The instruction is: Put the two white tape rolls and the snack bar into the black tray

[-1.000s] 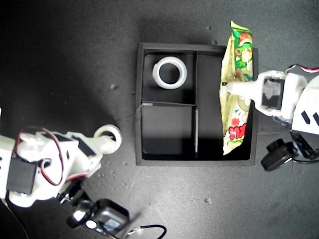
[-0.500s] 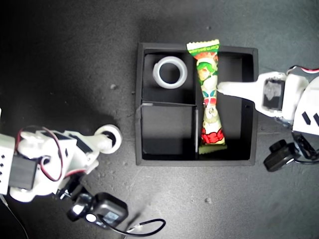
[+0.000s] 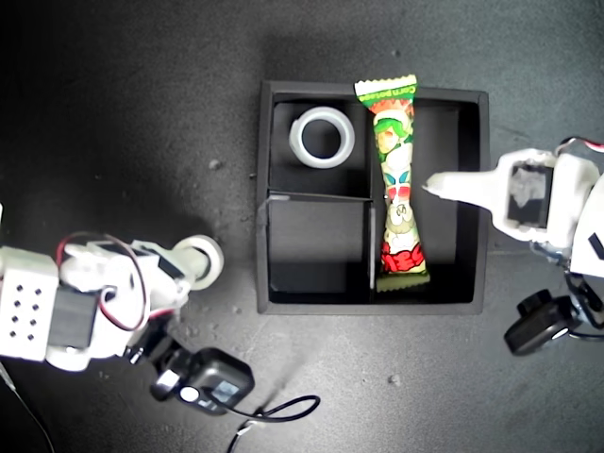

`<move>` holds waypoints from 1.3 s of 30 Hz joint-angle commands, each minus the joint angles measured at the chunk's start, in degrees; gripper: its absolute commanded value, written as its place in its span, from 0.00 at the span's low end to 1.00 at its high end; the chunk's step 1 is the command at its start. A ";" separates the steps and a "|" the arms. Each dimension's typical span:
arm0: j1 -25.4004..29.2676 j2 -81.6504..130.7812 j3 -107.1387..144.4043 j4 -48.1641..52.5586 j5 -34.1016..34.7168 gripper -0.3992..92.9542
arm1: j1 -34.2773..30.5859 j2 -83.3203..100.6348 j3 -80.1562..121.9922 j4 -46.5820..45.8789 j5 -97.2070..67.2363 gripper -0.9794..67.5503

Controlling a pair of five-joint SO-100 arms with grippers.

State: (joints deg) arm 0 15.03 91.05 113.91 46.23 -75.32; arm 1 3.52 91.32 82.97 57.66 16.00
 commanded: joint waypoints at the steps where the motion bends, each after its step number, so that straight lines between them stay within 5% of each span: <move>1: -1.58 1.23 -0.97 0.53 0.53 0.03 | 0.18 2.99 -3.96 5.36 16.44 0.01; 8: -5.10 6.15 -11.60 11.87 7.21 0.02 | 2.29 18.90 13.10 3.34 36.12 0.01; 20: -6.68 -14.15 -54.76 34.10 16.17 0.02 | 3.43 34.80 39.02 -2.55 42.71 0.01; 39: -6.24 -28.30 -73.48 39.29 17.75 0.03 | 2.29 34.80 40.78 -3.34 43.15 0.01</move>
State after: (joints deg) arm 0 8.70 63.11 45.97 83.94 -58.10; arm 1 6.24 124.10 124.28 55.02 58.62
